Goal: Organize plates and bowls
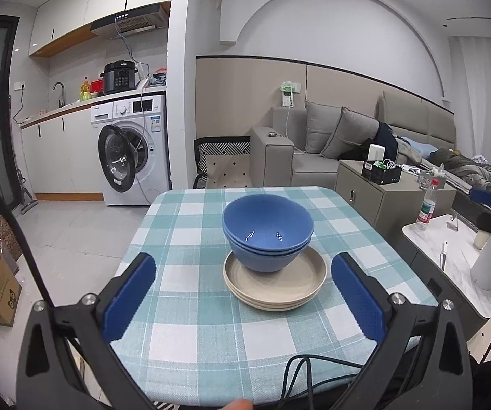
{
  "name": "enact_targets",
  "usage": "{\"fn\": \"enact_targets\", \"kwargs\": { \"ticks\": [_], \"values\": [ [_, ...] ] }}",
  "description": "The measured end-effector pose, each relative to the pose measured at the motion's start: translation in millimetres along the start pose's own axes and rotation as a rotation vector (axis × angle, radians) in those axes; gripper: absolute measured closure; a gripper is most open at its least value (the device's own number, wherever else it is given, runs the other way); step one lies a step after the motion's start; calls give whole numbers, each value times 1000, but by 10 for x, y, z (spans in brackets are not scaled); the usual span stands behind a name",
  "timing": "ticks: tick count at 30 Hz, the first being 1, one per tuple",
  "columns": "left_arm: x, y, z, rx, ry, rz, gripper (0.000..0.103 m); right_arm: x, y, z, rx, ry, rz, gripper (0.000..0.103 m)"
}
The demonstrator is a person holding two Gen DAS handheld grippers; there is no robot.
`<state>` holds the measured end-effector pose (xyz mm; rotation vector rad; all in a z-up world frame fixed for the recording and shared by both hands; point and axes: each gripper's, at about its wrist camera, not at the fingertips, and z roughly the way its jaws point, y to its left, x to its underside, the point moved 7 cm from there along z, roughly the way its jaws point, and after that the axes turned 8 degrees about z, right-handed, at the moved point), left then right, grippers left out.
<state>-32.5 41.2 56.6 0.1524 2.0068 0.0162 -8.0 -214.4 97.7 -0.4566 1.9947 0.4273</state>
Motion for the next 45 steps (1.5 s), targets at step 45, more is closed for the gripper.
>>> {"fn": "enact_targets", "kwargs": {
  "ticks": [45],
  "values": [
    [282,-97,421,-46,23,20,0,576,-62,883,-21,34,0,1]
  ]
}}
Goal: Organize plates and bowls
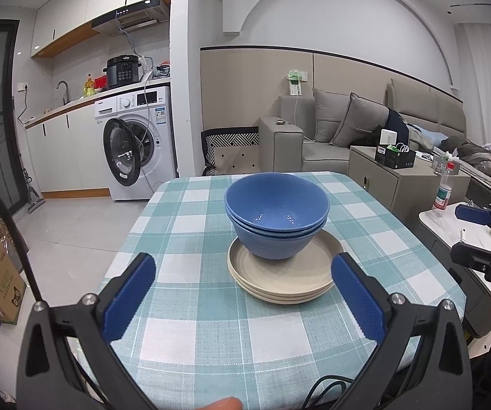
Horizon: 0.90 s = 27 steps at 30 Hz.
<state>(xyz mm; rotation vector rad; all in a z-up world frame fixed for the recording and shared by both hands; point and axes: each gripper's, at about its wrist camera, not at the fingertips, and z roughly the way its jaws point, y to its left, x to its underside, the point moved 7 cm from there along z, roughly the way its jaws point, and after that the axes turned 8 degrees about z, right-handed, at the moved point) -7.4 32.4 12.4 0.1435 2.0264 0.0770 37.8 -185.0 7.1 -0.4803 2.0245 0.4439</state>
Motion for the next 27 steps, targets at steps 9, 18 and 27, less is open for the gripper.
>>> {"fn": "enact_targets", "kwargs": {
  "ticks": [9,18,27],
  "values": [
    [4,6,8,-5,-4,-3,0,3,-10,6,0,-1,-1,0],
    [12,14,6,-3,-5,-2,0,5,-10,15,0,-1,-2,0],
    [20,17,16,-6,0,-5,0,12,-4,16,-2,1,-5,0]
  ]
}}
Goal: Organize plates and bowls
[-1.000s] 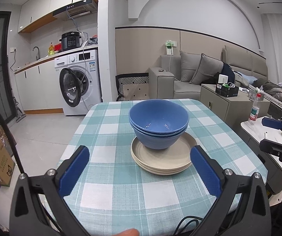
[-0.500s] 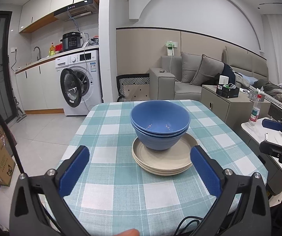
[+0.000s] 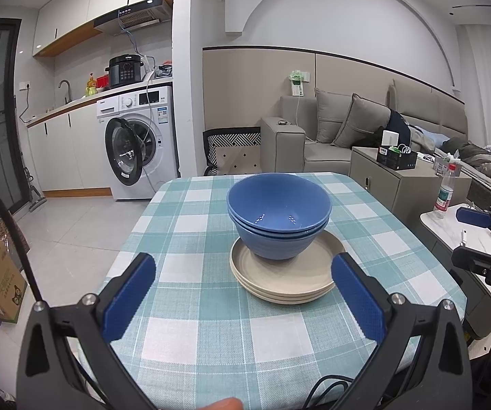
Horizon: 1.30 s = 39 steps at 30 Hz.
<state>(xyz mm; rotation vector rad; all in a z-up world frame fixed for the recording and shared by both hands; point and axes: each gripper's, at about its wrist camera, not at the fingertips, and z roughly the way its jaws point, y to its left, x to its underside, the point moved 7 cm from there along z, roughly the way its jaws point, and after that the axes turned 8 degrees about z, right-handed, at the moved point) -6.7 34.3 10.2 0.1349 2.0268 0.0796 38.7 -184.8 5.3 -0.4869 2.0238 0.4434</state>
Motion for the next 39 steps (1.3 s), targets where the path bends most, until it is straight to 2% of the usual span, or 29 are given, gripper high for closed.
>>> {"fn": "enact_targets", "kwargs": {
  "ticks": [39],
  "values": [
    [35,-37,47,5,7,2,0,106,9,110,-8,17,1,0]
  ]
}}
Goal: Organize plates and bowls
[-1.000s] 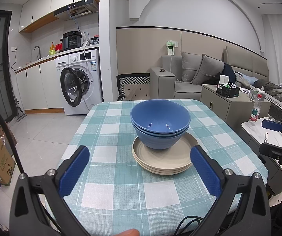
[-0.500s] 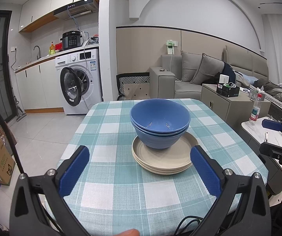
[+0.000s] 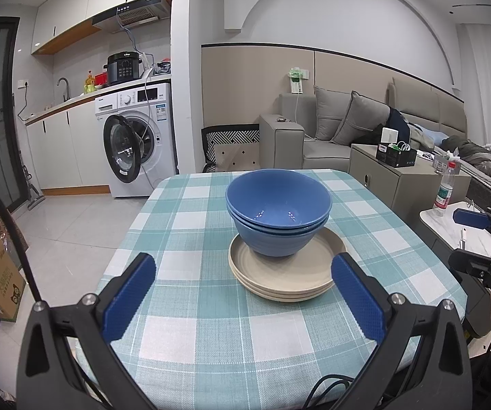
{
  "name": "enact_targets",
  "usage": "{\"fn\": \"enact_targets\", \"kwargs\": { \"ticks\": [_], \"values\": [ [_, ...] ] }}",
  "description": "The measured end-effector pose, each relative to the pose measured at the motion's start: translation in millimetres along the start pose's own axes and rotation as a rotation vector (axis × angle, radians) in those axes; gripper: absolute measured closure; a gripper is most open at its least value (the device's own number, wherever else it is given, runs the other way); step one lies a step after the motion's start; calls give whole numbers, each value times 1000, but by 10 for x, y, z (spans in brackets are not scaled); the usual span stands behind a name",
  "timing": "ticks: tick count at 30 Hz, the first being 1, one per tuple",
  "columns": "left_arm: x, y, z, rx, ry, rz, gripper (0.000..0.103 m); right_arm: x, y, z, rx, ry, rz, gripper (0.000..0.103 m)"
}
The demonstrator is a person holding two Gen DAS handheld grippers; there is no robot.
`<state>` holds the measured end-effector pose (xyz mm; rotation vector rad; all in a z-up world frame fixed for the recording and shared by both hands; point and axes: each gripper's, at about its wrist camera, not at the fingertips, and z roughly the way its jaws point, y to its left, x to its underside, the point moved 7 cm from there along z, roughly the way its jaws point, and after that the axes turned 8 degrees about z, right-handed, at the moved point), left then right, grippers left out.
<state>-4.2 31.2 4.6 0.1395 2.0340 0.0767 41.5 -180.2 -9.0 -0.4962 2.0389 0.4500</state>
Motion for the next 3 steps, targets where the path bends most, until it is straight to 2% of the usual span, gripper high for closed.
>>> {"fn": "enact_targets", "kwargs": {
  "ticks": [3],
  "values": [
    [16,-8,28,2,4,1,0,20,-8,18,-1,4,2,0]
  ]
}}
